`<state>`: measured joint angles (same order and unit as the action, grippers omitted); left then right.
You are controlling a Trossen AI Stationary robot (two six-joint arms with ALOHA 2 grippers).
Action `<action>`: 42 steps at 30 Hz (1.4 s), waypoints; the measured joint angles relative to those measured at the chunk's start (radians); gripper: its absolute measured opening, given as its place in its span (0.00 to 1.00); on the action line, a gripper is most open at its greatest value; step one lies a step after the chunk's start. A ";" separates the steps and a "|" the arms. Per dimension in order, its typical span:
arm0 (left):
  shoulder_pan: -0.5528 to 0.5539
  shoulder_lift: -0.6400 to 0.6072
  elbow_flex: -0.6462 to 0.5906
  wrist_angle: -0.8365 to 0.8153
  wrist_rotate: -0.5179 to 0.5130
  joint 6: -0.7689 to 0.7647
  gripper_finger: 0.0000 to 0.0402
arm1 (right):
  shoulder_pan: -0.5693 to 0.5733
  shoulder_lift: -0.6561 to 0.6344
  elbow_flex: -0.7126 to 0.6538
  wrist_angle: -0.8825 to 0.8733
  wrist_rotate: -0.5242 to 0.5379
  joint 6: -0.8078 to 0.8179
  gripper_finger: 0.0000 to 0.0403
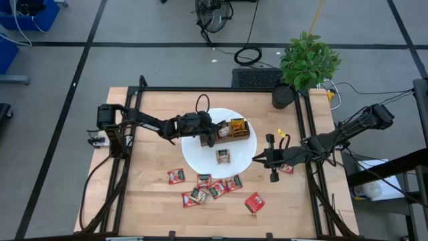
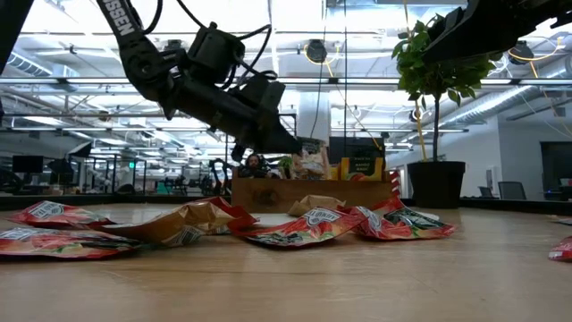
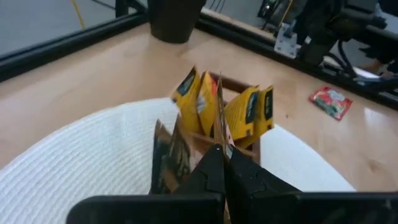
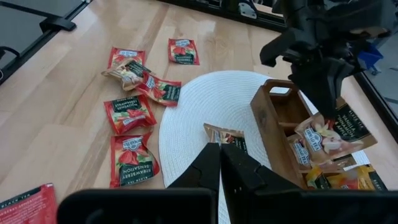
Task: Pick & Place Tea
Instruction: Adjust the brown tea bags into the middle section of the wooden organizer
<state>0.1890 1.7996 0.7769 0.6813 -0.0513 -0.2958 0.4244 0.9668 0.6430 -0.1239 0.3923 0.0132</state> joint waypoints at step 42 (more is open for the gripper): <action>0.023 0.027 0.000 -0.077 -0.025 -0.053 0.02 | 0.000 0.000 0.000 0.028 0.000 -0.029 0.01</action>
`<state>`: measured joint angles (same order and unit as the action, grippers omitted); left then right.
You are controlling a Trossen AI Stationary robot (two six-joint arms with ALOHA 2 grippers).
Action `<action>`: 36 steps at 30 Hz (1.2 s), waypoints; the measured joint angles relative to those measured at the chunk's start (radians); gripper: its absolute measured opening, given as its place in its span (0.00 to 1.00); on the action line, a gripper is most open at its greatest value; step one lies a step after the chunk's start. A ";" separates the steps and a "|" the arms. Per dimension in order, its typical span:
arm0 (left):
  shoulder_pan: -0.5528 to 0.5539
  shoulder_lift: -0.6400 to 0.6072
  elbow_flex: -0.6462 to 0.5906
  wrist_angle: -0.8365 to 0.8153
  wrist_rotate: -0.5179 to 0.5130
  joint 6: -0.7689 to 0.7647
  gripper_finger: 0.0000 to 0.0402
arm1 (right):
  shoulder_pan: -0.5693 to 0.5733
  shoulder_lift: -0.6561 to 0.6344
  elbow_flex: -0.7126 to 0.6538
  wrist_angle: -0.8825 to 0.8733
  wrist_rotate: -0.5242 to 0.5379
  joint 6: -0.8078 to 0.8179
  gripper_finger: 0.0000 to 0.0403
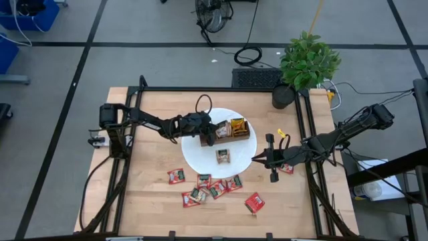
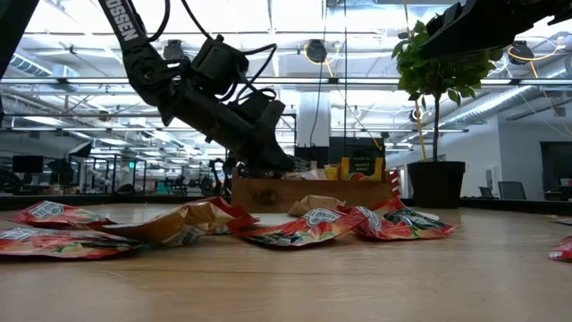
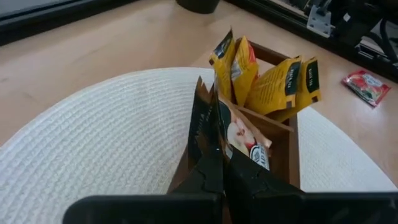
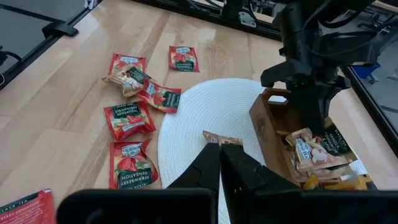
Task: Pick & Place Tea
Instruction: Adjust the brown tea bags into the middle section of the wooden organizer
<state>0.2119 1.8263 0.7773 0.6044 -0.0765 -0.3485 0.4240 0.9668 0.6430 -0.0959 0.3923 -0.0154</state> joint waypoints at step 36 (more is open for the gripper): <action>-0.062 -0.097 0.001 -0.086 0.139 0.020 0.44 | 0.000 0.000 0.000 0.003 0.000 -0.008 0.01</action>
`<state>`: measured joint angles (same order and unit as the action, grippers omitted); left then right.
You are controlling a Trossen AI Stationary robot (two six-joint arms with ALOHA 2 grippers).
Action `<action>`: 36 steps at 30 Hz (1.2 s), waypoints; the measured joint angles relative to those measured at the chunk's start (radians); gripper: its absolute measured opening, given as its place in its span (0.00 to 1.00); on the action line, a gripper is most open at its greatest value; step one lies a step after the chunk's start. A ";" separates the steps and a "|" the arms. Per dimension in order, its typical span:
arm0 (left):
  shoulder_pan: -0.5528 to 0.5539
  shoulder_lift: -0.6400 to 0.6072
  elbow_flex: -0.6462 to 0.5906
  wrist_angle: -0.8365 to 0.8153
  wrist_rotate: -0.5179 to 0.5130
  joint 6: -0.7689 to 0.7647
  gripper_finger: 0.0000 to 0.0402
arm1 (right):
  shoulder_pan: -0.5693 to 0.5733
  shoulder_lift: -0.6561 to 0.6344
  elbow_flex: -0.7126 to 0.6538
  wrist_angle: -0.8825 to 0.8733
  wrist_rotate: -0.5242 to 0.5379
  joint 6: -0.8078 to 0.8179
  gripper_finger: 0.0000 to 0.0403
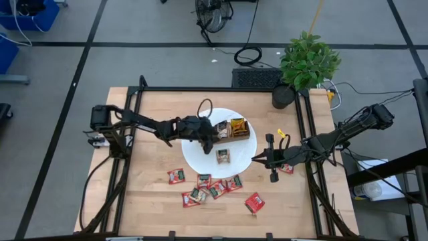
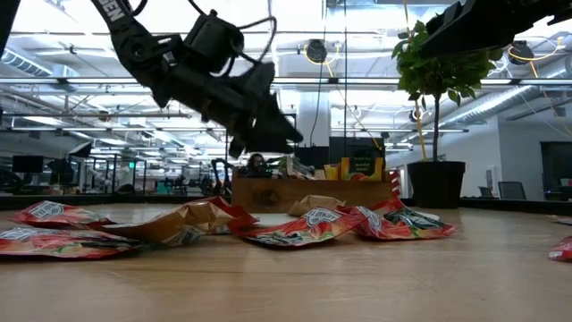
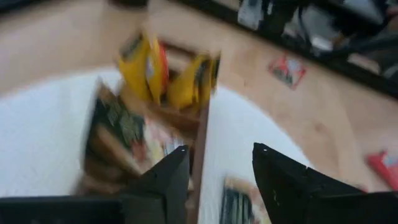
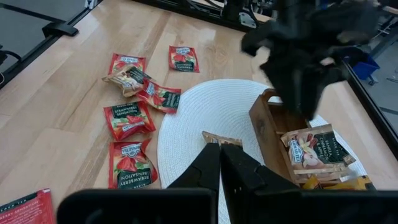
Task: Pick & Place Tea
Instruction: Adjust the brown tea bags into the middle section of the wooden organizer
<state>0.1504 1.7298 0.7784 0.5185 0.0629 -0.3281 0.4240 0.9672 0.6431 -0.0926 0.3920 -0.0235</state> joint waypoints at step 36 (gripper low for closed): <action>0.008 0.197 0.484 -0.759 -0.058 0.172 0.00 | 0.000 0.000 0.000 0.006 0.000 -0.013 0.01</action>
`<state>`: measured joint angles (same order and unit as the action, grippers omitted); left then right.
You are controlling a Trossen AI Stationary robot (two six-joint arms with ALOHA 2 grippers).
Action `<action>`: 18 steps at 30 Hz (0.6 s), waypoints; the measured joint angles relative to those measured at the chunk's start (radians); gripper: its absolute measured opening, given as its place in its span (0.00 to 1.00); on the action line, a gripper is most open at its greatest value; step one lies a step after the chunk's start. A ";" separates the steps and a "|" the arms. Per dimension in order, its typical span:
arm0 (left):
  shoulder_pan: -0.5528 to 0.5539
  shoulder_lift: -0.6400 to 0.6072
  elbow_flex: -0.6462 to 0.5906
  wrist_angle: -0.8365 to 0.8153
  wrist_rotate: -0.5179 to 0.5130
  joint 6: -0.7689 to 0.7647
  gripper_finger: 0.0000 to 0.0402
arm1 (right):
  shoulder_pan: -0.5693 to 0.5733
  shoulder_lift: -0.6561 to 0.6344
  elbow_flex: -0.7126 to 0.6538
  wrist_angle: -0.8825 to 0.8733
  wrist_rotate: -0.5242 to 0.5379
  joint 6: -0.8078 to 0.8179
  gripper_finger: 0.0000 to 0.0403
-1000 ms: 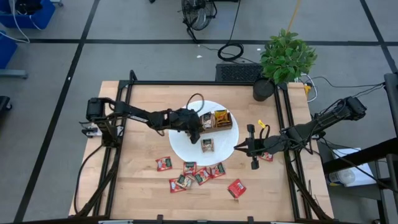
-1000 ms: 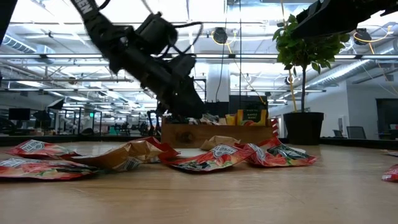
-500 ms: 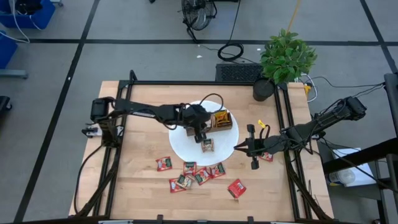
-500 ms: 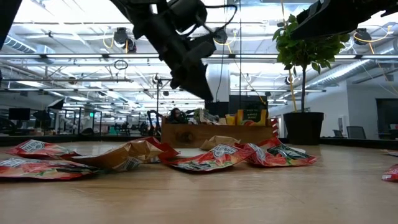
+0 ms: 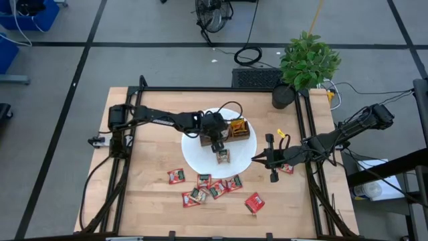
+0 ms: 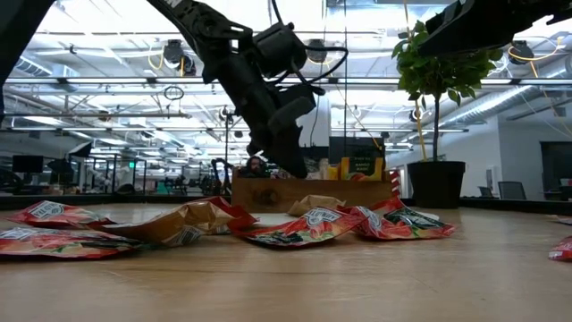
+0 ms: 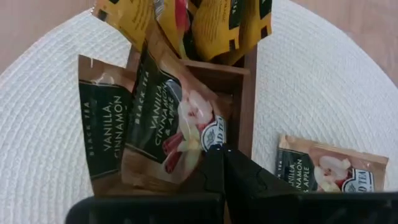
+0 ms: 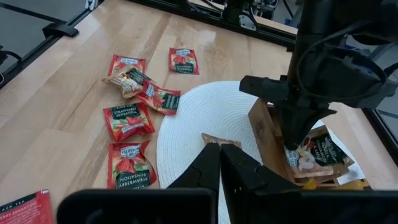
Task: Pick & Place Tea
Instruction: Adjust the brown tea bags into the middle section of the wooden organizer
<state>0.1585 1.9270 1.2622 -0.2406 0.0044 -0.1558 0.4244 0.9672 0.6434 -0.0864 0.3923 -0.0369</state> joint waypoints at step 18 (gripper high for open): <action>0.031 0.058 0.003 0.010 0.022 -0.008 0.00 | -0.003 0.000 0.000 0.001 -0.001 -0.002 0.01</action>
<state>0.1900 1.9850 1.2655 -0.2307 0.0265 -0.1635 0.4216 0.9668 0.6432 -0.0852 0.3913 -0.0387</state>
